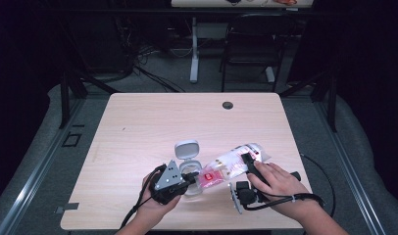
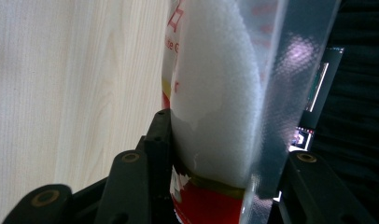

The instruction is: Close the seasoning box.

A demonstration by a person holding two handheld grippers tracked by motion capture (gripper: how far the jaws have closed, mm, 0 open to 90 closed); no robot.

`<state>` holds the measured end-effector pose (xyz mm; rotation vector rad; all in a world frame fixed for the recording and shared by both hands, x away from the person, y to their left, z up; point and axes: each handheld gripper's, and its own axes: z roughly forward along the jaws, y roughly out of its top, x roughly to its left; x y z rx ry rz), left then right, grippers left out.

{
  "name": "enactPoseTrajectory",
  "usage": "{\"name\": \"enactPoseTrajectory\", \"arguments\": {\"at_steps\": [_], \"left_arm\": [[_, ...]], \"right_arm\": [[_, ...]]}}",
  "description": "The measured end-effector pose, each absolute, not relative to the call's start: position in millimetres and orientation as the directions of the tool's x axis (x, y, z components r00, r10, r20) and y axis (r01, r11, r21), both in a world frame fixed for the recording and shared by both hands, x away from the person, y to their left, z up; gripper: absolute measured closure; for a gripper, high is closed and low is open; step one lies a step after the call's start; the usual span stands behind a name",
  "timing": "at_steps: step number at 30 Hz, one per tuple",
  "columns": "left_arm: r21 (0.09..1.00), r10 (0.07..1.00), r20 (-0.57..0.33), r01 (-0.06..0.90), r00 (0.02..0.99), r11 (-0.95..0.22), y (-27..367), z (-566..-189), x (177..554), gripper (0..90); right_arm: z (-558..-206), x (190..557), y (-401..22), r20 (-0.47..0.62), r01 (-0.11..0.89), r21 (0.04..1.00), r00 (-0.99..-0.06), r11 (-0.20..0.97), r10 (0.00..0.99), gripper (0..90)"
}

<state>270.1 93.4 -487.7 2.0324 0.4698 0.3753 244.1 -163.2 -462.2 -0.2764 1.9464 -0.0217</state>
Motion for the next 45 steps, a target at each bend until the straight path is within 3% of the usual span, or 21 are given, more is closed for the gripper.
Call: {"name": "enactPoseTrajectory", "arguments": {"at_steps": [45], "left_arm": [[0.879, 0.481, 0.065, 0.178, 0.874, -0.443, 95.9, -487.7, 268.2, 88.0]], "right_arm": [[-456.5, 242.4, -158.6, -0.914, -0.200, -0.177, -0.330, 0.964, -0.237, 58.4]]}}
